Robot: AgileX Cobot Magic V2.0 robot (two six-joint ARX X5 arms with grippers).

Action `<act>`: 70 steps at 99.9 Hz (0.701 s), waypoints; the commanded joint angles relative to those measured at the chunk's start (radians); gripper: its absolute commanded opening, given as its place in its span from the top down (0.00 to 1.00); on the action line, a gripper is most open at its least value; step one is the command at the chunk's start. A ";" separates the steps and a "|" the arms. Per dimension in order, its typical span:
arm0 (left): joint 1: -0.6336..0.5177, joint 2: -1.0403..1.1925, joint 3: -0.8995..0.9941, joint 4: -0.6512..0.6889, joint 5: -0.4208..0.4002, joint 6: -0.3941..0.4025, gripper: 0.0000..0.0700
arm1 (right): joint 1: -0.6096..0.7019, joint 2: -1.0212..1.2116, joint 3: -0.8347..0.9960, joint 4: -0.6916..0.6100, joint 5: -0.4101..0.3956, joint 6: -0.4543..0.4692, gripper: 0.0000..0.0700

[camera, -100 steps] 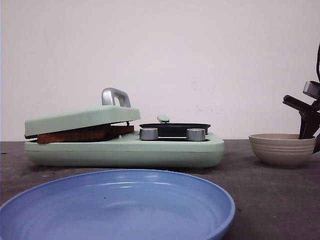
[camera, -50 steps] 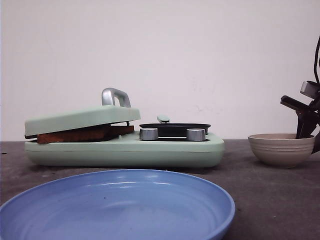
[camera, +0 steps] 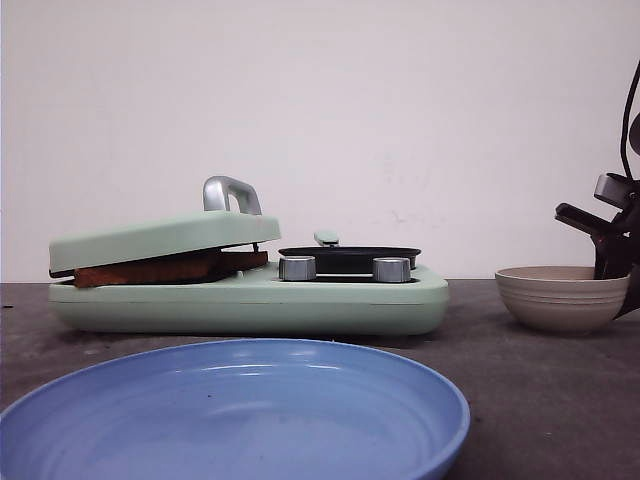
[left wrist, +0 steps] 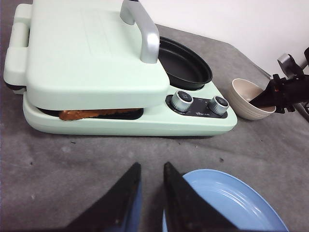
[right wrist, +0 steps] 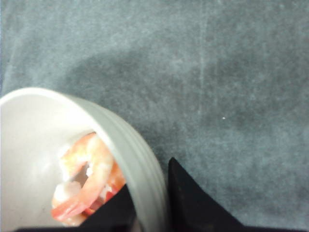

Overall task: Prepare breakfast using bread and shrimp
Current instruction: 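Grasp the rim of the beige bowl with the right gripper, then lift the bowl with the right gripper over the frying pan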

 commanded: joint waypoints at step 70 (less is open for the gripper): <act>0.000 0.001 0.001 0.004 -0.003 0.010 1.00 | 0.156 -0.004 0.527 -0.265 0.043 -0.085 1.00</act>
